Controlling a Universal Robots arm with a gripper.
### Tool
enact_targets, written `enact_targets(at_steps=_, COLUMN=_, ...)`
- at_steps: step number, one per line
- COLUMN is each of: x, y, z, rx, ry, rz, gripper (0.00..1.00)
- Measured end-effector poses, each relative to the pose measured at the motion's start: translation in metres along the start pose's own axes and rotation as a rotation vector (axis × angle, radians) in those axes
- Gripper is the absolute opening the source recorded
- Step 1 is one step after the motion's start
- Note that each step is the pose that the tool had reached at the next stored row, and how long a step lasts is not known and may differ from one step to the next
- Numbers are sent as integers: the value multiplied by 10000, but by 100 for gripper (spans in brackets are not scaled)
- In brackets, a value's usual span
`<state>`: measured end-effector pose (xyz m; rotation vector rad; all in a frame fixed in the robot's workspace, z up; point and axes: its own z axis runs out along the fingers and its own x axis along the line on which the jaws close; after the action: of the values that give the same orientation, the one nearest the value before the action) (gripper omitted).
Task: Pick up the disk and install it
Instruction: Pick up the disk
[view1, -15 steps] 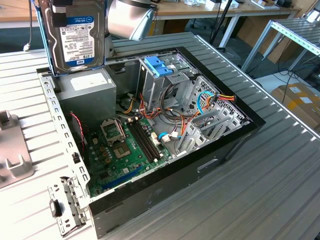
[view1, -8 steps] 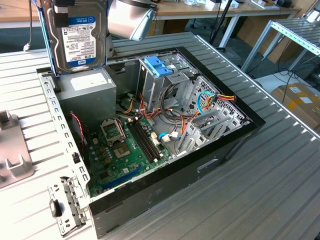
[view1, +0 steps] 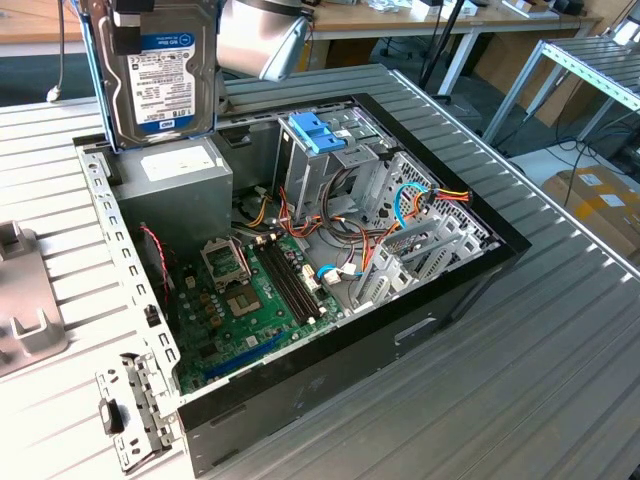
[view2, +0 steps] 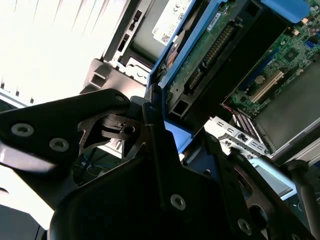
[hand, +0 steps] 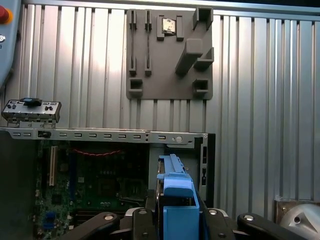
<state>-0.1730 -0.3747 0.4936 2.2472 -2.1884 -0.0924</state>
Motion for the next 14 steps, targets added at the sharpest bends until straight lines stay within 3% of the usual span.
enact_targets(at_steps=14, x=20, y=-74, z=-2, rx=0, ry=0, rz=0, gripper=37)
